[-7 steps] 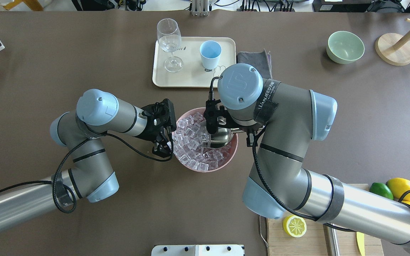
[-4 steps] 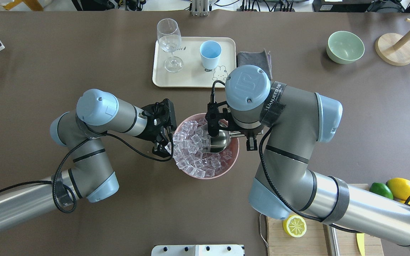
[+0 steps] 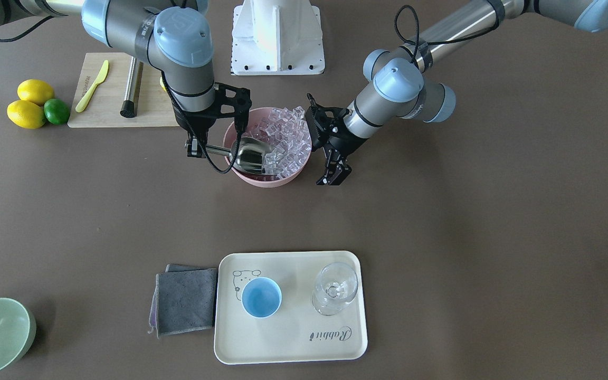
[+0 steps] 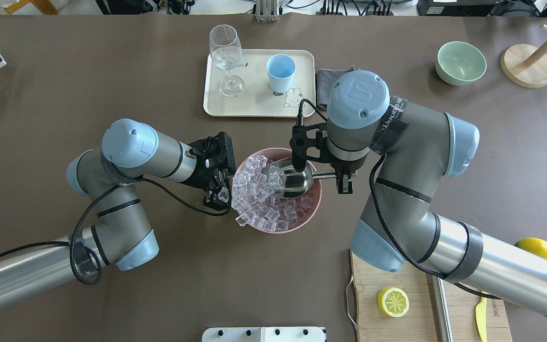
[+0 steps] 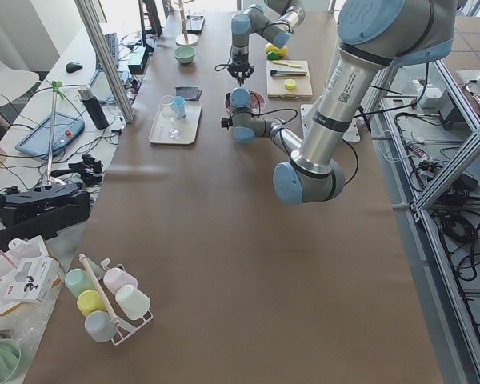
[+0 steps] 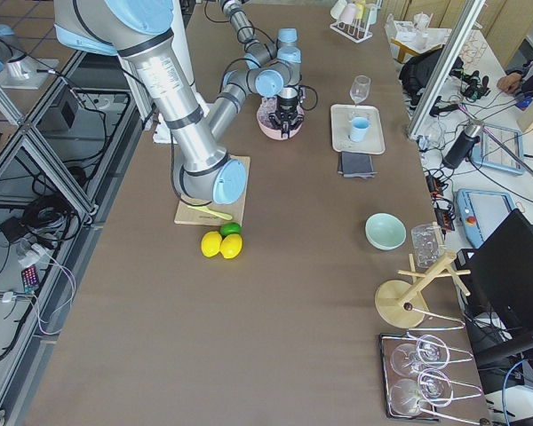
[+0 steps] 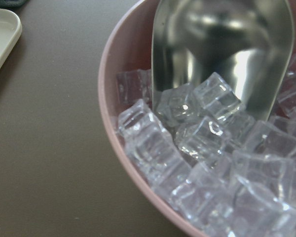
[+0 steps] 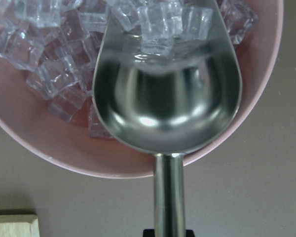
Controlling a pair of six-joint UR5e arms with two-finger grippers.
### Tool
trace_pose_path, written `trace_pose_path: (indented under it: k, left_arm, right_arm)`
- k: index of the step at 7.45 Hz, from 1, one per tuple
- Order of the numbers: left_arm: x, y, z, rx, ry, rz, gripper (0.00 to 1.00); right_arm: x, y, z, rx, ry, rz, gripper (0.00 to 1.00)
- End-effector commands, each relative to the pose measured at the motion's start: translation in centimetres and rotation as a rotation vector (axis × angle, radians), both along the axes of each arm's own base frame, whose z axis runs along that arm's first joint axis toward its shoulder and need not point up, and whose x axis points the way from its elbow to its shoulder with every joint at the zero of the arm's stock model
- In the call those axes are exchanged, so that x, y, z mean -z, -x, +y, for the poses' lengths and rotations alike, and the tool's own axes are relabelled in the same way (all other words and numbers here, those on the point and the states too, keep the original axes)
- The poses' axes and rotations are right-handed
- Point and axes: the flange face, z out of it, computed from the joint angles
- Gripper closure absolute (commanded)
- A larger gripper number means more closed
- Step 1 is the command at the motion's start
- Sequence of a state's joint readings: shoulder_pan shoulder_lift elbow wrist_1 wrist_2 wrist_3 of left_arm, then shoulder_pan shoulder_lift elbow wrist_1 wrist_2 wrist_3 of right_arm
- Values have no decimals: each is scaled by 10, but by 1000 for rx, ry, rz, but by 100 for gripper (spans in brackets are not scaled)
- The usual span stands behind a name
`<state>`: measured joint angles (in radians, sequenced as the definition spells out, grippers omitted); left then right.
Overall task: Put ice in cup with scoop
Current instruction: 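Push the scoop into the ice cubes and scoop them with the right gripper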
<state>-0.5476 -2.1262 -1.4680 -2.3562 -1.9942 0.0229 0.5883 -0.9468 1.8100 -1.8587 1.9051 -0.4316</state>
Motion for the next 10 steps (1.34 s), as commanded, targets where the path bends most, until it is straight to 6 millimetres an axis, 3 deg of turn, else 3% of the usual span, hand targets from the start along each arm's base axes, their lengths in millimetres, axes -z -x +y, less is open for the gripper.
trace_pose_path:
  k: [1,4,6,10]
  left_arm:
    - [0,0,0,-4,4,0,1]
    - [2,0,1,-4,6,4,1]
    - [6,2,-1,-17,15,1,1]
    - [7,1,-1,-18,17,-2,1]
  right_arm:
    - [-2,-16,-14,-1,40,-39,100]
    - [-17,-16,-10,13,62,-83,100]
    - [-12,-16,-7,30,67,-117,100]
    - [1,-46,-24,26,96,-196,100]
